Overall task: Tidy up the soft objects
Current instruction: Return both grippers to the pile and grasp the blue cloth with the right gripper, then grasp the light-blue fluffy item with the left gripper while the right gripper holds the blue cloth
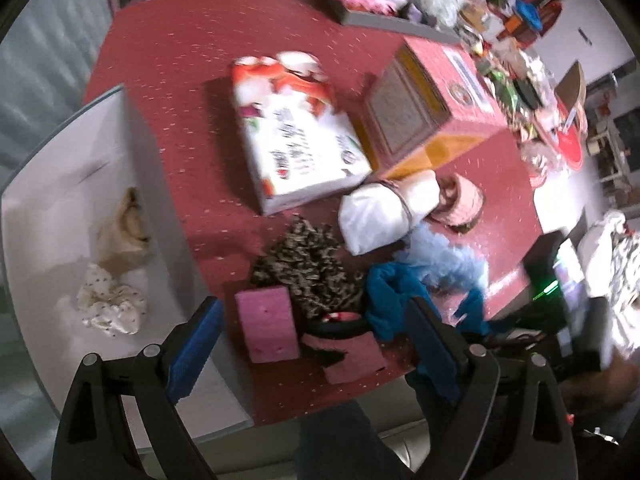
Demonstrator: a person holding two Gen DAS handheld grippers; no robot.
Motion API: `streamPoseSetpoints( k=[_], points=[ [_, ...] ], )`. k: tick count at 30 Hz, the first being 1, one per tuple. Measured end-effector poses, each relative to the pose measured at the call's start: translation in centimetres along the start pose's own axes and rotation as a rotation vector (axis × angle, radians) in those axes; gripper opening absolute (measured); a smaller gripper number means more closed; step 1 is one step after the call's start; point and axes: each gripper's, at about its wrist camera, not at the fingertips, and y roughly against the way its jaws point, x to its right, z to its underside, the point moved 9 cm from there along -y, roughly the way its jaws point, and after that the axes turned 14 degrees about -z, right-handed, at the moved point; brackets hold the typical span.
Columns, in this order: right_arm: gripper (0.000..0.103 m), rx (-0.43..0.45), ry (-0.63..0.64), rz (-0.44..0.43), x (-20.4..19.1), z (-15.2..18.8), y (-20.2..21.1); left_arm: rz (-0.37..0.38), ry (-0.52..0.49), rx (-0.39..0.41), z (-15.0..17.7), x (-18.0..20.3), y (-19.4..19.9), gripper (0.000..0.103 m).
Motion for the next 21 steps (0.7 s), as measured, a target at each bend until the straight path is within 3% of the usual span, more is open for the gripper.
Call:
streamPoseSetpoints(
  k=[10, 16, 18, 19, 20, 21],
  points=[
    [0.022, 0.224, -0.176, -0.009, 7.4, -2.0, 8.4, -0.031, -0.116, -0.039, -1.0, 9.4, -3.2, 0.093],
    [0.022, 0.318, -0.315, 0.017, 13.9, -3.2, 11.6, -0.102, -0.178, 0.006, -1.4, 14.1, -3.4, 0.093],
    [0.024, 0.348, -0.357, -0.026, 15.3, -3.5, 11.7, -0.127, -0.201, 0.037, -1.9, 15.5, -3.4, 0.093],
    [0.037, 0.343, -0.384, -0.082, 16.0, -3.8, 11.6, -0.147, -0.226, 0.063, -2.1, 16.5, -3.4, 0.093],
    [0.069, 0.339, -0.393, -0.106, 16.4, -3.6, 11.3, -0.168, -0.250, 0.085, -2.4, 17.2, -3.5, 0.093],
    [0.084, 0.343, -0.394, -0.133, 16.7, -3.7, 11.3, -0.192, -0.278, 0.105, -2.5, 17.9, -3.7, 0.093]
  ],
)
